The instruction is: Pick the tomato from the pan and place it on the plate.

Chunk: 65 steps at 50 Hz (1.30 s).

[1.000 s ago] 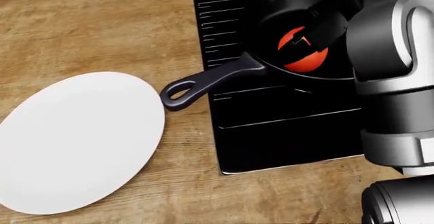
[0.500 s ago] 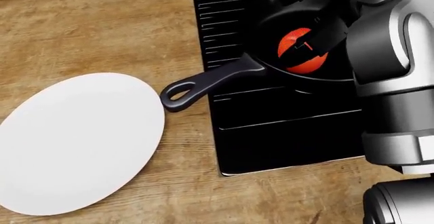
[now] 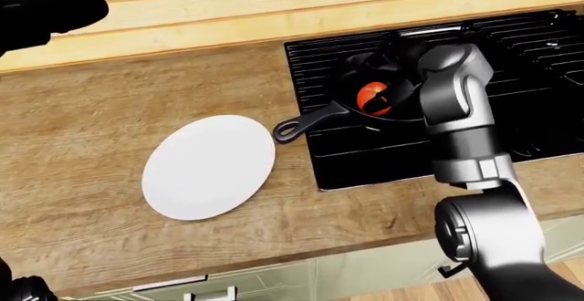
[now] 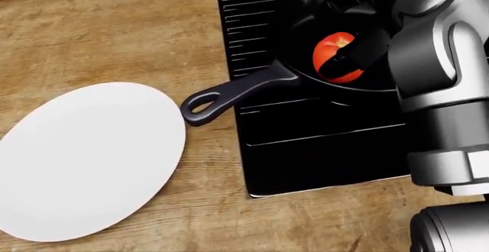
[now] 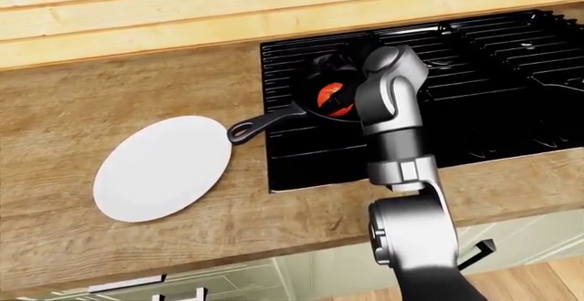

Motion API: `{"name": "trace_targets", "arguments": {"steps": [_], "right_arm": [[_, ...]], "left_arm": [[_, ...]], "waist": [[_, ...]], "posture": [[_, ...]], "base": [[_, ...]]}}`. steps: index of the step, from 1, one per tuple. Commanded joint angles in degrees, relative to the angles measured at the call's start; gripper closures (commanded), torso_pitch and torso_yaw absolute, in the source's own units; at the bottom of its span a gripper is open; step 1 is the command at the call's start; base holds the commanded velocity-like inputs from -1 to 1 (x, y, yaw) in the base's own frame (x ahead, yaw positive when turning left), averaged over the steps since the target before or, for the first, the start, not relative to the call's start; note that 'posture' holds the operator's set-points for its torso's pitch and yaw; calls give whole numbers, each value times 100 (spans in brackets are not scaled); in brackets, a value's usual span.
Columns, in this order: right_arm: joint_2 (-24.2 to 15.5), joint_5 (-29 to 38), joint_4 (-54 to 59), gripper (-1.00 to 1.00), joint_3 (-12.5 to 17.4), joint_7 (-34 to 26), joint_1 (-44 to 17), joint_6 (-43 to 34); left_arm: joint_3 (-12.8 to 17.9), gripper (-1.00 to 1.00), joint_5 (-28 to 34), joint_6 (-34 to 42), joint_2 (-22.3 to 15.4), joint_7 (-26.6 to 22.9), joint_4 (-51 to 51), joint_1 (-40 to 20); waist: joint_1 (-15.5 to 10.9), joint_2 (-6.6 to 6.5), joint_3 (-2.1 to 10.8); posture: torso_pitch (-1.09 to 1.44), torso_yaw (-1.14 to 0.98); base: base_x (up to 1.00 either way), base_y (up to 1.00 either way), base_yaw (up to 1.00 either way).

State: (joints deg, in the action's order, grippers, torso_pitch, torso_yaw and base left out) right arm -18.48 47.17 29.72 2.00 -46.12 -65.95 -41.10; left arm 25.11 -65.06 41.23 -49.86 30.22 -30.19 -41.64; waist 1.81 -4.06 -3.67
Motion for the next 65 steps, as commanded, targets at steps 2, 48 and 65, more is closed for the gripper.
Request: {"name": "trace_targets", "arguments": {"steps": [2,48,65], "right_arm": [[-48,26,-153,-25,32,100,-234,106],[-293,-32,1176,100,9,820,-1622,569],[74,154,377,100,-18,132,-2334,253]], "left_arm": [[113,-100,27,-137,-97,-1,-43,-123],[112,-100,6,-170,-96,4,-33,-91],[225,-100,-97,-239,-245,32,35,-7]], "waist": [[2,-3,159],[-27,-14,159],[30,-39,82]], "posture": [[0,0],[0,0],[0,0]], "base": [[0,0,0],[0,0,0],[0,0,0]]}}
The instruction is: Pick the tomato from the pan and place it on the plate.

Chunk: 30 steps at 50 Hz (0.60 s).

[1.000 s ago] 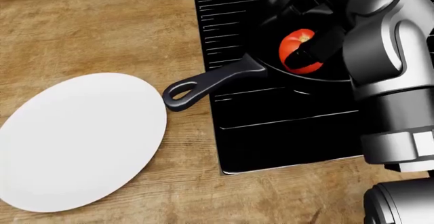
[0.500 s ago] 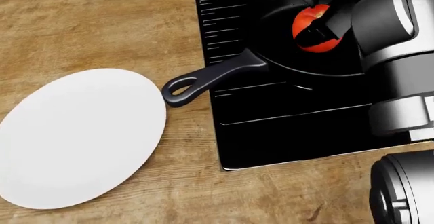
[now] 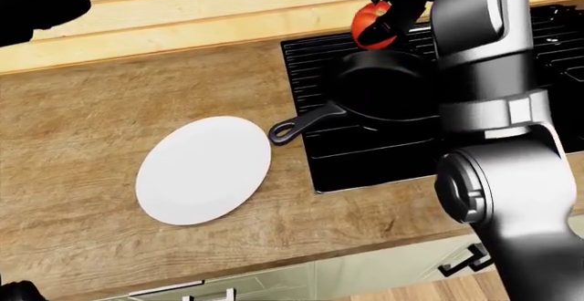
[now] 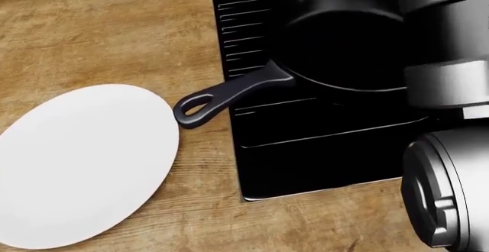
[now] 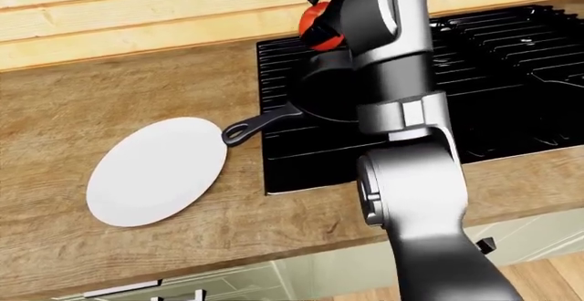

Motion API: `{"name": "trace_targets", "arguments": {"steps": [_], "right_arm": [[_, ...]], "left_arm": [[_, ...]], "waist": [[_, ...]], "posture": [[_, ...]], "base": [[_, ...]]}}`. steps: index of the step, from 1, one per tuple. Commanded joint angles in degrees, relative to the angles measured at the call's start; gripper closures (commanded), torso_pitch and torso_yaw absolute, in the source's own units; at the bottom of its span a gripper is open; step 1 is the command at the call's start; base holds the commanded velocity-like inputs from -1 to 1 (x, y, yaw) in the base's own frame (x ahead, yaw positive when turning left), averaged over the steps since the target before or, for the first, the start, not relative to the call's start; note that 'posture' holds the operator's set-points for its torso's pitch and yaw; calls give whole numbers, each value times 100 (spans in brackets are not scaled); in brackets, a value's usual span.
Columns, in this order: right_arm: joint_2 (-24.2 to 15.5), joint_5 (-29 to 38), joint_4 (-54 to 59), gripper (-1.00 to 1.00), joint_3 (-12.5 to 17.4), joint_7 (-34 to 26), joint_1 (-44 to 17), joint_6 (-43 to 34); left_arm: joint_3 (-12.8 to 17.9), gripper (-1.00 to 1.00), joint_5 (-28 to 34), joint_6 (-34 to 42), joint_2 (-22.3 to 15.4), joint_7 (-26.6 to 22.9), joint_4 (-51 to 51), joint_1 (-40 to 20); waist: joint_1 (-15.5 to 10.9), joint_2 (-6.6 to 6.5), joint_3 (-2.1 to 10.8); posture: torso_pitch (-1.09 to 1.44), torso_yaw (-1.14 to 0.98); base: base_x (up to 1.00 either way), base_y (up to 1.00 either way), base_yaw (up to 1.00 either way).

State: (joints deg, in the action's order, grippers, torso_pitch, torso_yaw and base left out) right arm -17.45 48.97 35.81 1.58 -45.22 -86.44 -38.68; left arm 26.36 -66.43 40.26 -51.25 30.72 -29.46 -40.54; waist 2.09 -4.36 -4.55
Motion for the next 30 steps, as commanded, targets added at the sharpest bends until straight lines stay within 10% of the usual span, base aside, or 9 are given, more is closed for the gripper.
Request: {"name": "trace_targets", "arguments": {"steps": [1,30], "right_arm": [[-3,-44,-271,100,11,16,-332,-26],[1305,1564,-3432,100,-685,-2590,211,-1821]], "left_arm": [[111,-100,32,-146,-111,-14,-25,-116],[167,-100,7,-268,-289,-62,77,-48]], "waist": [[5,-13,169],[73,-117,107]], "posture": [[0,0],[0,0]], "base": [[0,0,0],[0,0,0]]}}
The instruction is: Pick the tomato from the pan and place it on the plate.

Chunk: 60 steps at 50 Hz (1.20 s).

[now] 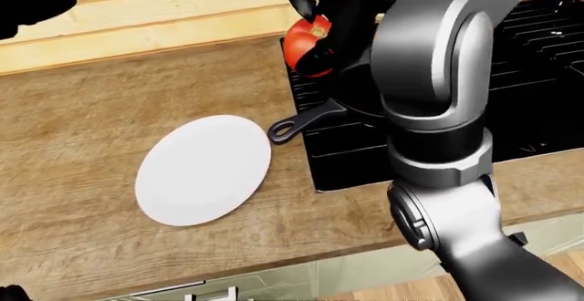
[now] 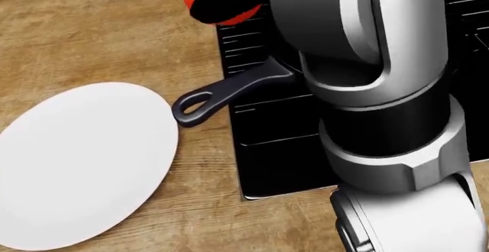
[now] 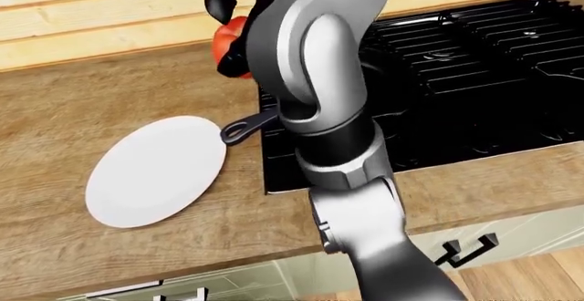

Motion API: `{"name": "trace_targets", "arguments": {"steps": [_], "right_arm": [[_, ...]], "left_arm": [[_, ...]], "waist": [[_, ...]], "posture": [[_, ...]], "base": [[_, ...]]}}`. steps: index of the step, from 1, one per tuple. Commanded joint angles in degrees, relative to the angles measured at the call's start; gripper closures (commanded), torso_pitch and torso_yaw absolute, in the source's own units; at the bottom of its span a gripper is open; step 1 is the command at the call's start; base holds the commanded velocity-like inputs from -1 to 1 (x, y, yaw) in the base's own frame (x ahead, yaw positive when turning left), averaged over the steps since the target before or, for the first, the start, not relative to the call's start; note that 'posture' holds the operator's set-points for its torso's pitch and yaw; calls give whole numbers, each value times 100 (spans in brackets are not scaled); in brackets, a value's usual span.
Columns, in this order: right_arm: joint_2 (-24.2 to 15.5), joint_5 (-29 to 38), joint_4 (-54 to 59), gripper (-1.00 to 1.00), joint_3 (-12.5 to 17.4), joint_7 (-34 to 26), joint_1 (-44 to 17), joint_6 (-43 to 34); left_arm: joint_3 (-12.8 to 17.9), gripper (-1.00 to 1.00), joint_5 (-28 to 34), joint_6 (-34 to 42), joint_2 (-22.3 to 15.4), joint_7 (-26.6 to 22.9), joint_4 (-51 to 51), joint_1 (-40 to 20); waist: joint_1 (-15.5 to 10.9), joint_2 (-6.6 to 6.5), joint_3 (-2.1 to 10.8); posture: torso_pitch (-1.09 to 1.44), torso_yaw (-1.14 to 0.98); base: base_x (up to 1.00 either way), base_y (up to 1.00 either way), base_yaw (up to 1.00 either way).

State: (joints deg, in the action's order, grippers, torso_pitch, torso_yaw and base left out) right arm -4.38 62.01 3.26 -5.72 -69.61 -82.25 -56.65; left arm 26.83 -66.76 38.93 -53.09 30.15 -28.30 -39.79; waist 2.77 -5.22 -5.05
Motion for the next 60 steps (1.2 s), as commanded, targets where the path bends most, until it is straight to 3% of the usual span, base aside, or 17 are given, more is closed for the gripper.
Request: {"name": "trace_targets", "arguments": {"steps": [1,5,6,11,24,39,47,53,60], "right_arm": [[86,344,-274,100,43,-242,-189,-52],[373,795,-590,100,-42,-630,23,-107],[695,914,-635,100,-189,-744,-9,-207],[1123,1236,-653,100,-150,-852,50,-45],[1853,1759,-529,100,-202,-1362,-104,-304],[2364,2151,230,100,-282,-1989,-258,-528],[2493,1848,957,100,-141,-1910,-780,-813],[2462,1180,1736,100,67,-1440,-1306,-1154],[2280,425,2240,100,-105,-1015,-1412,-1460]], "left_arm": [[123,-100,34,-134,-106,-3,-40,-123],[127,-100,25,-135,-113,2,-39,-122],[149,-100,16,-135,-128,1,-28,-122],[149,-100,-11,-144,-154,18,-26,-123],[139,-100,-4,-175,-157,11,-21,-102],[196,-100,-3,-207,-165,-29,26,-61],[216,-100,-36,-233,-194,-18,30,-39],[239,-100,-73,-261,-233,-6,53,-26],[413,-100,-191,-330,-362,-19,160,82]], "waist": [[8,-34,157],[20,-55,155],[23,-59,156],[60,-121,163],[99,-184,176],[145,-256,178],[157,-292,182],[162,-310,192],[146,-323,192]], "posture": [[0,0],[0,0],[0,0],[0,0],[0,0],[0,0],[0,0],[0,0],[0,0]], "base": [[0,0,0],[0,0,0],[0,0,0],[0,0,0],[0,0,0],[0,0,0],[0,0,0],[0,0,0],[0,0,0]]}}
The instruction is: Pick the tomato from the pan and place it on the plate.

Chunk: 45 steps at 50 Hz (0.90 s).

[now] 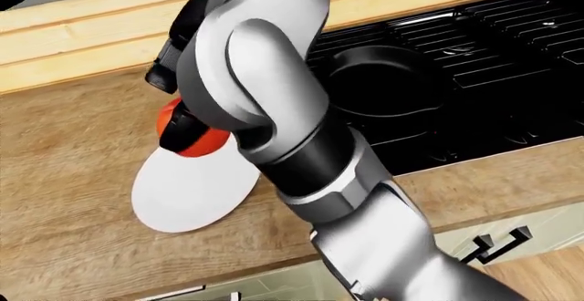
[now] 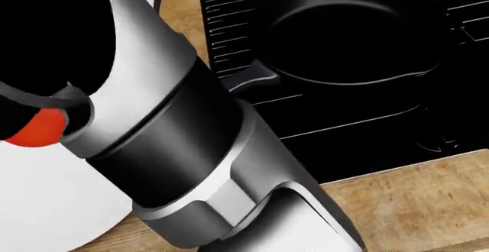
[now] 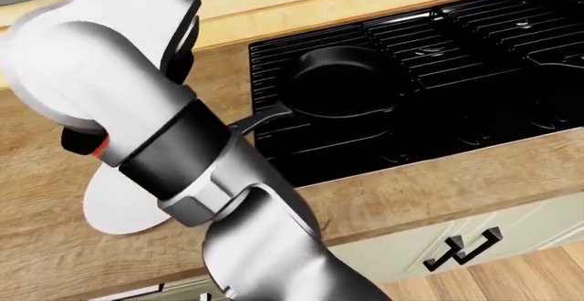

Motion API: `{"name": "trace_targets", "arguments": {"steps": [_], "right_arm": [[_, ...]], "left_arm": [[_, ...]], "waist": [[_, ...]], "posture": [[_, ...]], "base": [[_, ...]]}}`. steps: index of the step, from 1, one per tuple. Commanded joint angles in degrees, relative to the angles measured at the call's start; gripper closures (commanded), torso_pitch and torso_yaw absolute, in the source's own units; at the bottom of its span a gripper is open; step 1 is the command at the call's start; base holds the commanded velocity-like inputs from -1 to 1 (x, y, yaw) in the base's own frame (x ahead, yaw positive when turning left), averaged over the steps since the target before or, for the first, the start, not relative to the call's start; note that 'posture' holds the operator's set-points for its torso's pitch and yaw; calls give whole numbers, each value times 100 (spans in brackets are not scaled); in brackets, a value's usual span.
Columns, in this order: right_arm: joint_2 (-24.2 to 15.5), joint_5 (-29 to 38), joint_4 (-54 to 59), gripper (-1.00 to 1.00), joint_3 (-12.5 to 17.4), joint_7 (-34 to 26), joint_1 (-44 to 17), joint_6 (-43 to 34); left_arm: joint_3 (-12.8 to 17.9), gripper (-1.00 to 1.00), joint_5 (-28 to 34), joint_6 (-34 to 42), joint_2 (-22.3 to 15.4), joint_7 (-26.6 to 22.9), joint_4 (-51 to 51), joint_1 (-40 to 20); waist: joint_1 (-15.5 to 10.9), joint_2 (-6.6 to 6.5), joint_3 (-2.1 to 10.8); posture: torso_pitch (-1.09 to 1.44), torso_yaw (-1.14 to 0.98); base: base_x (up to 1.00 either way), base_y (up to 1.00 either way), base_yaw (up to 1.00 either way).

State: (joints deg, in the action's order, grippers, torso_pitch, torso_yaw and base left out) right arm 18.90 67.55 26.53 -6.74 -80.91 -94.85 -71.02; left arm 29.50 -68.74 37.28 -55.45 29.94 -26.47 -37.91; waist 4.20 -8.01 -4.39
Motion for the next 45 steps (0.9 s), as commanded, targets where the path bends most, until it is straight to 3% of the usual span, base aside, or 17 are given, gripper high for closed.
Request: {"name": "trace_targets", "arguments": {"steps": [1,6,10,17,25,38,45], "right_arm": [[-84,-186,-57,100,-52,159,-141,8],[-134,-637,264,100,-51,473,-40,6],[-211,-1164,724,100,121,967,-253,135],[-99,-1689,1054,100,-112,1398,-235,216],[130,-1856,1274,100,-282,1770,98,462],[301,-2758,2507,100,98,3255,-41,1405],[314,-3228,2896,100,109,3696,-230,1649]], "left_arm": [[168,-100,-20,-180,-151,9,-16,-89],[176,-100,-74,-279,-218,24,20,-21],[214,-100,-113,-335,-267,15,60,28],[187,-100,-128,-399,-306,13,100,44],[164,-100,-147,-423,-335,26,127,21],[146,-100,-106,-420,-275,-7,140,19],[167,-100,-137,-436,-301,-4,151,33]], "waist": [[2,-45,126],[-16,-50,138],[-25,-61,156],[-35,-65,165],[-45,-77,175],[-54,-95,217],[-49,-97,220]], "posture": [[0,0],[0,0],[0,0],[0,0],[0,0],[0,0],[0,0]], "base": [[0,0,0],[0,0,0],[0,0,0],[0,0,0],[0,0,0],[0,0,0],[0,0,0]]}}
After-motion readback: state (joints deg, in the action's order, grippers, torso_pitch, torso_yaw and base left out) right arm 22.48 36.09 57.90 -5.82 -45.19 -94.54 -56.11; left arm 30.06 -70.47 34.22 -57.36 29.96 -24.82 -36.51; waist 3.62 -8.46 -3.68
